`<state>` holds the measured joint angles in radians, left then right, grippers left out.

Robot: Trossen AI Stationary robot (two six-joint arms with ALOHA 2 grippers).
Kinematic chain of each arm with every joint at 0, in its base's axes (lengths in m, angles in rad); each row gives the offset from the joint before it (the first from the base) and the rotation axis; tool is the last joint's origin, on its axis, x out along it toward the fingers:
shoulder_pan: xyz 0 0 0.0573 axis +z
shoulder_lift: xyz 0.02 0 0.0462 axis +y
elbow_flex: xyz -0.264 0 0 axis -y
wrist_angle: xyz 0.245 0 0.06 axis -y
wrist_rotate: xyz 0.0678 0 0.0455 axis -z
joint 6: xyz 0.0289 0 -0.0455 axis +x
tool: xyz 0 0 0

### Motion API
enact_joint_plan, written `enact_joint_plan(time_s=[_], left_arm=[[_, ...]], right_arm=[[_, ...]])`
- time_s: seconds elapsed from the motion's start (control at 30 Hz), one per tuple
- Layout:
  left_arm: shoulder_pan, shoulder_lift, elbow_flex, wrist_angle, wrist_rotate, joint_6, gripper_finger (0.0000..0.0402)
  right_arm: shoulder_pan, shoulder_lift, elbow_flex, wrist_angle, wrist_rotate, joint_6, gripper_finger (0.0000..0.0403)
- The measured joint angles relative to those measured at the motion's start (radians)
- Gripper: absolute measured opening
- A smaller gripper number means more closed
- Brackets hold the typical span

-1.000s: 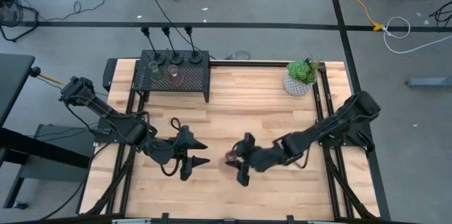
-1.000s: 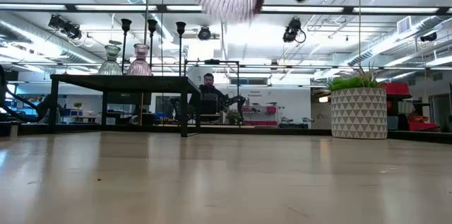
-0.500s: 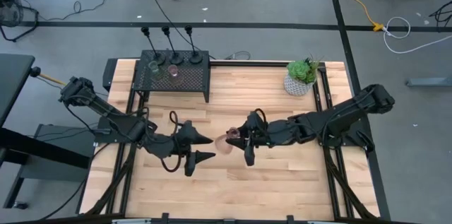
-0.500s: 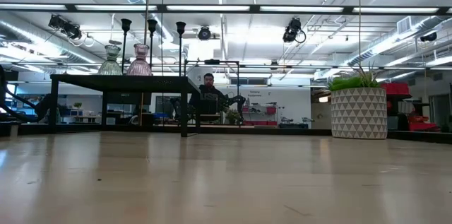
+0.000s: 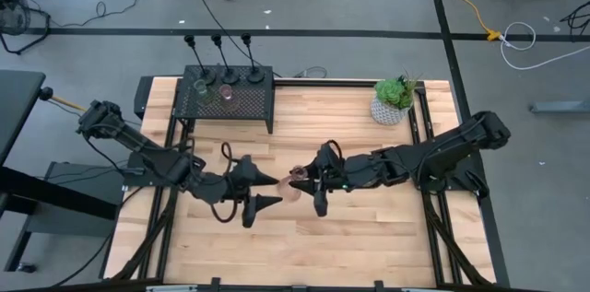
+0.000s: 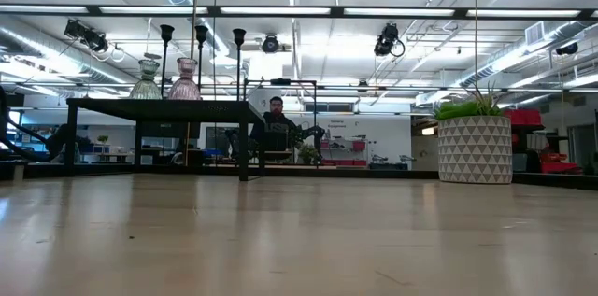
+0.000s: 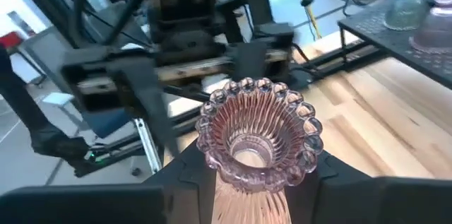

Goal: Pick & Place candle stick holders
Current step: Put the pink glass candle holder on the shelf aligned with the other pink glass candle holder

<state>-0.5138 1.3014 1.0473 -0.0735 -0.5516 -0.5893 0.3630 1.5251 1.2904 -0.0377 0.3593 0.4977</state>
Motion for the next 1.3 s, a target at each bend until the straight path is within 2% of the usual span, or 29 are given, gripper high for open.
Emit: enact_joint_plan(time_s=[0.1,0.2,0.43,0.57,1.1,1.3], left_arm=[[0.010,0.000,0.000,-0.003,0.003,-0.001,0.0243],[0.022,0.000,0.000,-0.002,0.029,-0.001,0.0243],[0.043,-0.001,0.000,0.002,0.105,-0.001,0.0243],[0.043,-0.003,0.002,0.008,0.081,-0.001,0.0243],[0.051,0.000,-0.002,-0.029,0.050,0.000,0.0243],[0.049,-0.021,0.002,-0.022,-0.010,0.020,0.0243]], right_arm=[[-0.003,0.040,0.040,-0.014,-0.004,-0.010,0.0114],[-0.009,0.086,0.082,-0.019,-0.062,-0.009,0.0114],[-0.032,0.156,0.213,-0.131,-0.073,-0.079,0.0112],[-0.048,0.159,0.254,-0.179,-0.076,-0.098,0.0111],[-0.067,0.197,0.240,-0.132,-0.087,-0.086,0.0111],[-0.070,0.196,0.283,-0.155,-0.081,-0.119,0.0111]])
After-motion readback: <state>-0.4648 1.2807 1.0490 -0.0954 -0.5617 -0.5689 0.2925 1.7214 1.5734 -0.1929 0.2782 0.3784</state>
